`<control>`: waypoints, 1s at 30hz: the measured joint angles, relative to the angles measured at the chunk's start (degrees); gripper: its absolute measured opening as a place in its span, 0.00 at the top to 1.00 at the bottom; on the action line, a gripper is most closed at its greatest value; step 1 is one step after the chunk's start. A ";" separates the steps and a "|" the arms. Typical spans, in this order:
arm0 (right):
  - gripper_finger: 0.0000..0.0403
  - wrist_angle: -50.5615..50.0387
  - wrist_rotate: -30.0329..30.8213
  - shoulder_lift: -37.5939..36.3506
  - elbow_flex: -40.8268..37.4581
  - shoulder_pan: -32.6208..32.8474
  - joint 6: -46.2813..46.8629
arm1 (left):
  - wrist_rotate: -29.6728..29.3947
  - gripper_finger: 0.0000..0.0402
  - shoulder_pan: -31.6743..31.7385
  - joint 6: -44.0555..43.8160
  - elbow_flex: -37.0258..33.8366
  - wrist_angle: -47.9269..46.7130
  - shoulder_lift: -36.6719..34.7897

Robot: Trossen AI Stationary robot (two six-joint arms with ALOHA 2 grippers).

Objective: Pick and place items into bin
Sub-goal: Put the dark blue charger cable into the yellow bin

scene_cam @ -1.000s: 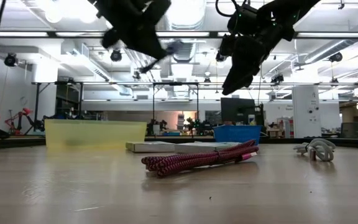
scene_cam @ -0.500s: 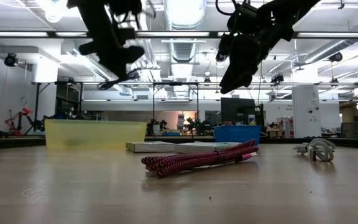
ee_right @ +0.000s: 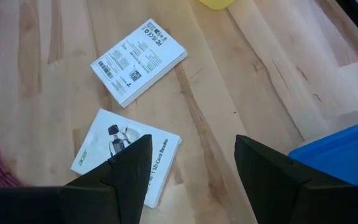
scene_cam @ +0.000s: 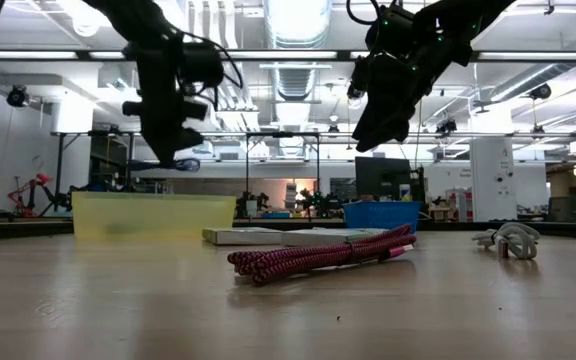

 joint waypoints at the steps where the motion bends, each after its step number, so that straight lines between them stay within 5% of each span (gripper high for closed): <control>1: 0.47 0.00 0.00 0.00 0.00 0.00 0.39 | 0.95 1.00 0.73 0.79 -0.08 0.02 0.61; 8: 0.47 -0.02 0.00 0.00 0.00 0.00 1.20 | 5.60 1.00 4.57 2.23 -3.24 -0.79 3.78; 23: 0.47 -0.02 3.30 0.00 0.00 -0.02 3.68 | 5.78 0.99 6.06 0.48 -7.45 0.69 4.32; 30: 0.47 -0.04 3.43 0.00 0.00 -0.02 3.68 | 5.48 0.86 6.08 0.48 -7.19 2.25 4.25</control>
